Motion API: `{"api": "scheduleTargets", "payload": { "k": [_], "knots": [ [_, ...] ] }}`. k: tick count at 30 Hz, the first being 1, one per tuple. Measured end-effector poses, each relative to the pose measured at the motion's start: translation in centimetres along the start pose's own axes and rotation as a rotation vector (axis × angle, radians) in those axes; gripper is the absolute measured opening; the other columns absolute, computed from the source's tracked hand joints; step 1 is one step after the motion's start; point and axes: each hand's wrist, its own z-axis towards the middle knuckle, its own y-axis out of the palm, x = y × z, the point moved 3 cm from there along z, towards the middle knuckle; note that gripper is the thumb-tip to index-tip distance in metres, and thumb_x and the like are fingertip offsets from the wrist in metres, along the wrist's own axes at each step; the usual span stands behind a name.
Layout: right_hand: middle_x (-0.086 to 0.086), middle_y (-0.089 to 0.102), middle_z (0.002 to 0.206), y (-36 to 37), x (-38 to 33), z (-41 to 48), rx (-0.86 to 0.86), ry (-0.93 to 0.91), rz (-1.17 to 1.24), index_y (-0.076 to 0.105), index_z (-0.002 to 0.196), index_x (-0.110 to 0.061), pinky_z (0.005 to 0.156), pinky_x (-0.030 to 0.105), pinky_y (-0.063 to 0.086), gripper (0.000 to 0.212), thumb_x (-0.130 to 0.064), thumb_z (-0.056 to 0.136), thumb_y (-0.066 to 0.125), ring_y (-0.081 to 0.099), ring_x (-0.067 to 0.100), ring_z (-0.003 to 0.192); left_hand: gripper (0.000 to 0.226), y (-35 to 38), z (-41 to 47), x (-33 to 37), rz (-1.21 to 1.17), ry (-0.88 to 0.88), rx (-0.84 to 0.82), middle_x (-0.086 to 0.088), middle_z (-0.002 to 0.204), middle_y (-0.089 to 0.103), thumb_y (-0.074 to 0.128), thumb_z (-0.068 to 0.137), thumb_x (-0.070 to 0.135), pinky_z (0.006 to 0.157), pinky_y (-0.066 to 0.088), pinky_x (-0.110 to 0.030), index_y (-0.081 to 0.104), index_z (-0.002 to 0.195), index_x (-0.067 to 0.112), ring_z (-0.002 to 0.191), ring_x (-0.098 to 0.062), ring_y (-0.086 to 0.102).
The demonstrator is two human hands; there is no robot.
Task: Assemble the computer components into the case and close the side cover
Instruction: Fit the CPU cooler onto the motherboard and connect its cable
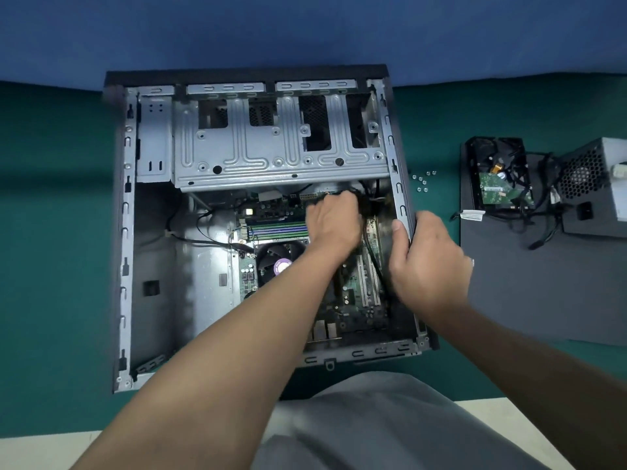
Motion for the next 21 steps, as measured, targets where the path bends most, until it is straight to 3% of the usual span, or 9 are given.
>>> {"api": "scheduleTargets", "payload": {
  "k": [1,3,5,6,8,11,15,18,21],
  "knots": [
    [0.001,0.046,0.082,0.0,0.0,0.0,0.002,-0.003,0.002,0.035,0.086,-0.018,0.057,0.035,0.025,0.024,-0.039,0.099,0.036,0.036,0.026,0.062,0.011,-0.9,-0.2,-0.8,0.03,0.039,0.031,-0.009,0.08,0.065,0.053,0.085,0.005,0.079,0.041,-0.036,0.061,0.08,0.011,0.086,-0.031,0.063],
    [0.002,0.047,0.082,0.0,-0.1,0.0,0.009,-0.016,-0.005,0.033,0.086,-0.02,0.056,0.034,0.022,0.024,-0.04,0.099,0.035,0.036,0.025,0.061,0.011,-2.5,-0.7,-3.2,0.079,0.063,0.084,-0.002,0.069,0.058,0.057,0.087,0.007,0.075,0.049,-0.035,0.059,0.078,0.012,0.071,-0.025,0.06],
    [0.005,0.052,0.083,0.0,-0.1,0.0,0.017,-0.026,-0.011,0.033,0.085,-0.019,0.055,0.034,0.022,0.025,-0.041,0.098,0.034,0.037,0.025,0.06,0.019,-4.1,-1.0,-6.2,0.089,-0.025,0.095,0.003,0.061,0.048,0.056,0.093,0.013,0.064,0.047,-0.03,0.051,0.074,0.013,0.061,-0.021,0.051],
    [0.006,0.053,0.084,0.0,-0.1,0.0,0.015,-0.027,-0.01,0.033,0.085,-0.019,0.056,0.034,0.024,0.026,-0.041,0.098,0.033,0.037,0.025,0.06,0.019,-4.7,-1.2,-7.7,0.09,-0.084,0.074,-0.001,0.067,0.055,0.054,0.095,0.02,0.066,0.046,-0.031,0.052,0.078,0.013,0.067,-0.026,0.055],
    [0.006,0.054,0.086,-0.1,-0.1,0.0,0.004,-0.021,-0.007,0.034,0.085,-0.019,0.057,0.034,0.026,0.027,-0.042,0.099,0.032,0.038,0.025,0.061,0.022,-5.4,-1.2,-10.6,0.084,-0.225,-0.004,-0.016,0.096,0.067,0.051,0.098,0.03,0.082,0.047,-0.039,0.058,0.092,0.01,0.094,-0.036,0.062],
    [0.004,0.049,0.084,-0.3,-0.1,0.0,0.002,-0.014,0.004,0.034,0.085,-0.018,0.057,0.035,0.028,0.028,-0.043,0.099,0.032,0.039,0.026,0.063,0.034,-5.5,-1.3,-14.1,-0.139,-0.46,-0.054,-0.02,0.119,0.062,0.053,0.098,0.032,0.089,0.045,-0.038,0.059,0.113,0.002,0.106,-0.036,0.058],
    [0.001,0.047,0.082,-0.3,-0.1,0.0,0.011,-0.007,0.013,0.039,0.086,-0.016,0.057,0.034,0.029,0.031,-0.043,0.099,0.033,0.042,0.025,0.062,0.03,-5.2,-1.5,-14.8,-0.186,-0.485,-0.095,-0.016,0.112,0.064,0.058,0.095,0.034,0.091,0.049,-0.038,0.061,0.102,0.005,0.104,-0.034,0.061],
    [0.005,0.056,0.087,-0.3,-0.1,-0.1,0.015,0.005,0.007,0.046,0.092,-0.012,0.057,0.034,0.029,0.034,-0.043,0.099,0.033,0.041,0.024,0.063,0.024,-5.4,-1.6,-14.1,-0.026,-0.423,-0.087,-0.013,0.102,0.068,0.06,0.093,0.034,0.095,0.048,-0.039,0.063,0.099,0.011,0.1,-0.031,0.063],
    [0.007,0.059,0.091,-0.2,0.0,-0.1,0.016,0.018,0.004,0.048,0.093,-0.012,0.058,0.034,0.03,0.036,-0.044,0.099,0.033,0.041,0.024,0.064,0.014,-6.2,-1.9,-13.4,0.184,-0.336,0.052,-0.006,0.084,0.064,0.06,0.092,0.03,0.094,0.039,-0.037,0.061,0.089,0.017,0.094,-0.029,0.063]
  ]
}}
